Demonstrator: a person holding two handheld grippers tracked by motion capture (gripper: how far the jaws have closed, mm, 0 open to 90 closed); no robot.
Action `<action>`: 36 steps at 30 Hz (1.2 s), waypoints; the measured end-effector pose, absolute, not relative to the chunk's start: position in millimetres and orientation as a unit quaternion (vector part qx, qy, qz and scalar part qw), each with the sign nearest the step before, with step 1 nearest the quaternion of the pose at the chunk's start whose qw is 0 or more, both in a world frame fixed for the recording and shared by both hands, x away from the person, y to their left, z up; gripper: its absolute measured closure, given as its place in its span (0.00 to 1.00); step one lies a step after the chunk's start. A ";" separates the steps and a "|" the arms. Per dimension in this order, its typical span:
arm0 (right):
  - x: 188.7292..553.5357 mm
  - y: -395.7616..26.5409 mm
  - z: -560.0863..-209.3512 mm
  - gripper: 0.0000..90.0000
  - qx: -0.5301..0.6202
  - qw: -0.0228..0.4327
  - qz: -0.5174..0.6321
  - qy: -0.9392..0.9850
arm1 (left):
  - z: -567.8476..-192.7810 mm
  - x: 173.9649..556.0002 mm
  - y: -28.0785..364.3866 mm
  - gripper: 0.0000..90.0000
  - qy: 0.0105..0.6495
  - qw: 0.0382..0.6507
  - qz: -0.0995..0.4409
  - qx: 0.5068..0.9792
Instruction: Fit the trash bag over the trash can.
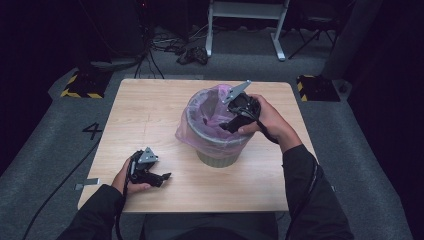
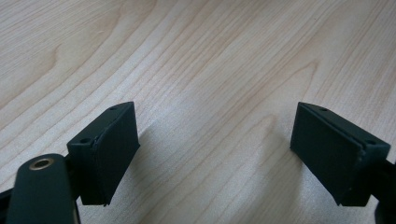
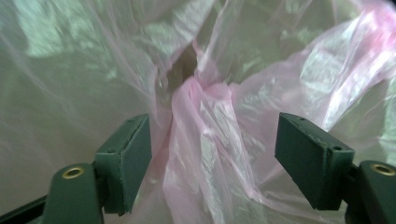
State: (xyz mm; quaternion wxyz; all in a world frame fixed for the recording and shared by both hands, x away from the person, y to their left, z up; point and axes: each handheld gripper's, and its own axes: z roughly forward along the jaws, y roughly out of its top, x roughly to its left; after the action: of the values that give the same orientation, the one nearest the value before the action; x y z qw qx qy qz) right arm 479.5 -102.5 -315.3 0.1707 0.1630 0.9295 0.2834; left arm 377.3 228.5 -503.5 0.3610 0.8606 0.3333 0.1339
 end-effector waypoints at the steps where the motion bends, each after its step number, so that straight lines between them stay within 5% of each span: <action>1: 478.4 -102.8 -314.1 0.30 0.159 0.178 0.287 0.928 | -503.4 377.4 228.5 0.17 0.333 0.361 0.134 0.861; 36: 461.4 -139.1 -310.7 0.25 0.193 0.224 0.449 0.843 | -503.5 377.3 228.5 0.17 0.333 0.361 0.134 0.861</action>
State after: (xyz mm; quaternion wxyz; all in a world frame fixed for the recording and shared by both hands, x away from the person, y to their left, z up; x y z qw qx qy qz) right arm 461.4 -139.1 -310.7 0.2244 0.1932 0.8431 0.4488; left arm 377.3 228.5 -503.5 0.3610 0.8606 0.3334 0.1338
